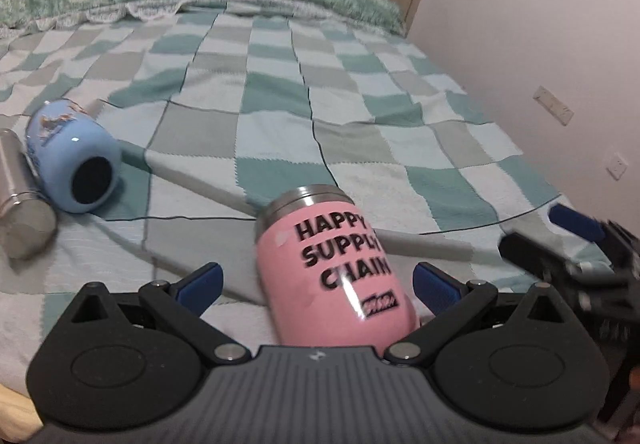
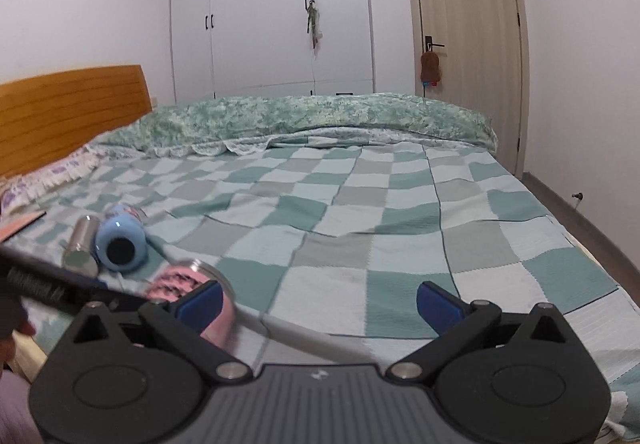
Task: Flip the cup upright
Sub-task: 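Close the left gripper on the pink cup while the right gripper releases it, then rotate the held pink cup with the left gripper until its opening faces up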
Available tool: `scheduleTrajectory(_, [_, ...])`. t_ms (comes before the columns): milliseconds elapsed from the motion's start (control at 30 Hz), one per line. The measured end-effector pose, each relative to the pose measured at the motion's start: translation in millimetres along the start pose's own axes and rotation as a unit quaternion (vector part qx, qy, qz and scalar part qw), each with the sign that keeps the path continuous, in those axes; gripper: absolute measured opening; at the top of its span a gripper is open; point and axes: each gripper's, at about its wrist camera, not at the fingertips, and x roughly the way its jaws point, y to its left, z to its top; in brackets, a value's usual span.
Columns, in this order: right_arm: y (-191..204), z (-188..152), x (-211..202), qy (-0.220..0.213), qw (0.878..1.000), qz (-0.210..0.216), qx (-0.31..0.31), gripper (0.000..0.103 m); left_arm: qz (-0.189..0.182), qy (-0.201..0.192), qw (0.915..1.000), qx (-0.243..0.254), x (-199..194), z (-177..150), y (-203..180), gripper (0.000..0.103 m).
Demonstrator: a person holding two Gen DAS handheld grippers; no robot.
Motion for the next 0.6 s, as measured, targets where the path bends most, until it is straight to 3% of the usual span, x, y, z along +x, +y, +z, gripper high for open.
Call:
scheduleTrajectory(200, [-20,-14,12,0.008,1.0,0.013,0.019,0.103,0.034,0.037,0.9985,-0.021,34,12,-9,0.103])
scheduleTrajectory(333, [-27,-18,19,0.009,0.999,0.017,0.028,0.103,0.042,0.063,0.9966,-0.031,50,13,-9,0.1])
scheduleTrajectory(400, [-28,-19,22,0.01,0.999,0.02,0.03,0.103,0.04,0.072,0.9959,-0.038,56,11,-9,0.093])
scheduleTrajectory(600, [-24,-26,26,0.014,0.999,0.032,0.036,0.103,0.037,0.078,0.9954,-0.041,56,12,-11,0.092])
